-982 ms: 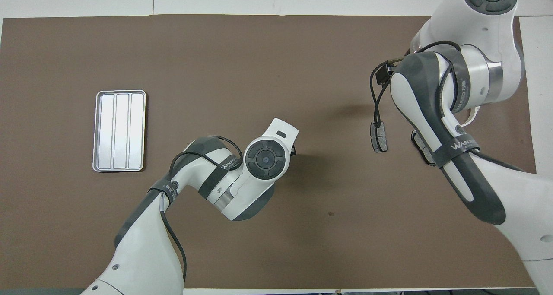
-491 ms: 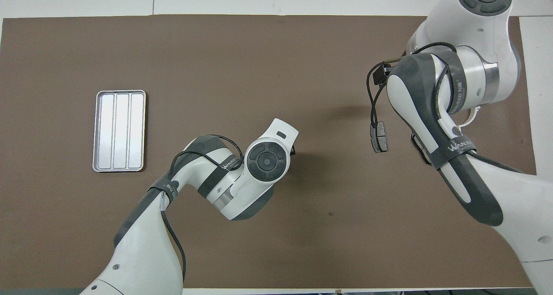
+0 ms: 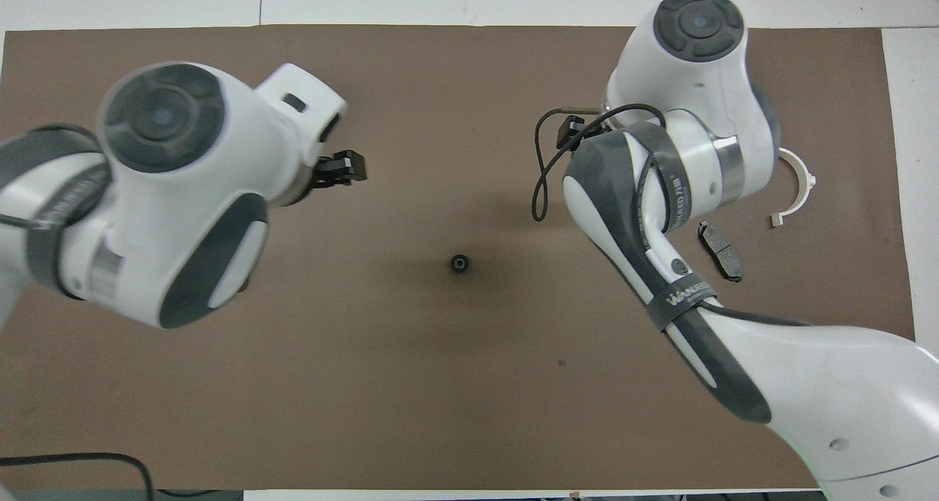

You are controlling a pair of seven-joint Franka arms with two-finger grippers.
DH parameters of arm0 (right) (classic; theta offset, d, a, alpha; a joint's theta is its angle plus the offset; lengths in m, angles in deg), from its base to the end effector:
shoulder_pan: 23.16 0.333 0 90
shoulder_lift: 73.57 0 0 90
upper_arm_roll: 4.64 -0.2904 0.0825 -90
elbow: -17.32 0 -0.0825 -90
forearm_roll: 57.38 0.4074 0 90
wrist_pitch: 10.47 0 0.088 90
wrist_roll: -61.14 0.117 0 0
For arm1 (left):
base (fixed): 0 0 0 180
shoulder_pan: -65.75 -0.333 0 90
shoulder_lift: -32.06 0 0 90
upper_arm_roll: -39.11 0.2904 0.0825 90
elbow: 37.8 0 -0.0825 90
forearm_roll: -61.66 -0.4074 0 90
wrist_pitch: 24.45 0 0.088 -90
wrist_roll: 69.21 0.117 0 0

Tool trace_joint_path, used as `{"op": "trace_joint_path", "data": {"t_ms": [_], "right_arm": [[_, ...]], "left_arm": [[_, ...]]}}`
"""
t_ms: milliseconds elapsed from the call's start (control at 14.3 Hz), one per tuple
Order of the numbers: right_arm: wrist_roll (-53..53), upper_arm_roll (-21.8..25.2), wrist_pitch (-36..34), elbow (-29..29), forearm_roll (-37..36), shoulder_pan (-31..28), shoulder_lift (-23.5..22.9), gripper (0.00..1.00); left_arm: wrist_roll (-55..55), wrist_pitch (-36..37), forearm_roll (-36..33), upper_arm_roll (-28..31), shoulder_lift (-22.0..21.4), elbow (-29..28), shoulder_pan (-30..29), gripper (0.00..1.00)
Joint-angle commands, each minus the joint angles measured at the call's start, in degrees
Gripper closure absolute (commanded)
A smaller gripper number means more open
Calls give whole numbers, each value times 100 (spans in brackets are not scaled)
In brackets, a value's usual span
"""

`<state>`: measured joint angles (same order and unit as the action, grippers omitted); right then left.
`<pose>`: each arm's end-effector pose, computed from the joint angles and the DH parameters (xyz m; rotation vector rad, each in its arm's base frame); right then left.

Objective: Place bearing gear from tray to pile

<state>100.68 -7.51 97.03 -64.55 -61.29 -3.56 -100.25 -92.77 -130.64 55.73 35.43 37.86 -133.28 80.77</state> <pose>0.6532 0.2585 0.3858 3.0654 -0.4350 0.0103 0.5952 -0.1905 0.5063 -3.0784 -0.0937 -0.1758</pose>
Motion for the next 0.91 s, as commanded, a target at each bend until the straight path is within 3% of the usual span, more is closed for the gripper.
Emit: {"op": "trace_joint_path", "data": {"t_ms": [0, 140, 280, 421, 701, 841], "right_arm": [[1603, 14, 578, -373, 13, 718, 32, 0], [2737, 14, 903, -286, -39, 1280, -318, 0], [3374, 14, 1377, -241, -57, 1494, -635, 0], [3569, 14, 1467, -241, -13, 1564, -794, 0], [3561, 14, 1774, -811, 5, 1547, -813, 0], [3578, 5, 1863, -1014, 40, 1538, -751, 0]], "left_arm": [[1760, 334, 136, -63, -26, 134, -1269, 0], [2625, 817, 215, -97, -53, 519, -1982, 0], [2628, 1222, 250, -63, -297, 732, -2091, 0], [2610, 1302, 250, -80, -894, 453, -2091, 0], [2121, 954, 250, -185, -1361, -425, -1855, 0], [1986, 740, 259, -186, -1345, -428, -1617, 0]]}}
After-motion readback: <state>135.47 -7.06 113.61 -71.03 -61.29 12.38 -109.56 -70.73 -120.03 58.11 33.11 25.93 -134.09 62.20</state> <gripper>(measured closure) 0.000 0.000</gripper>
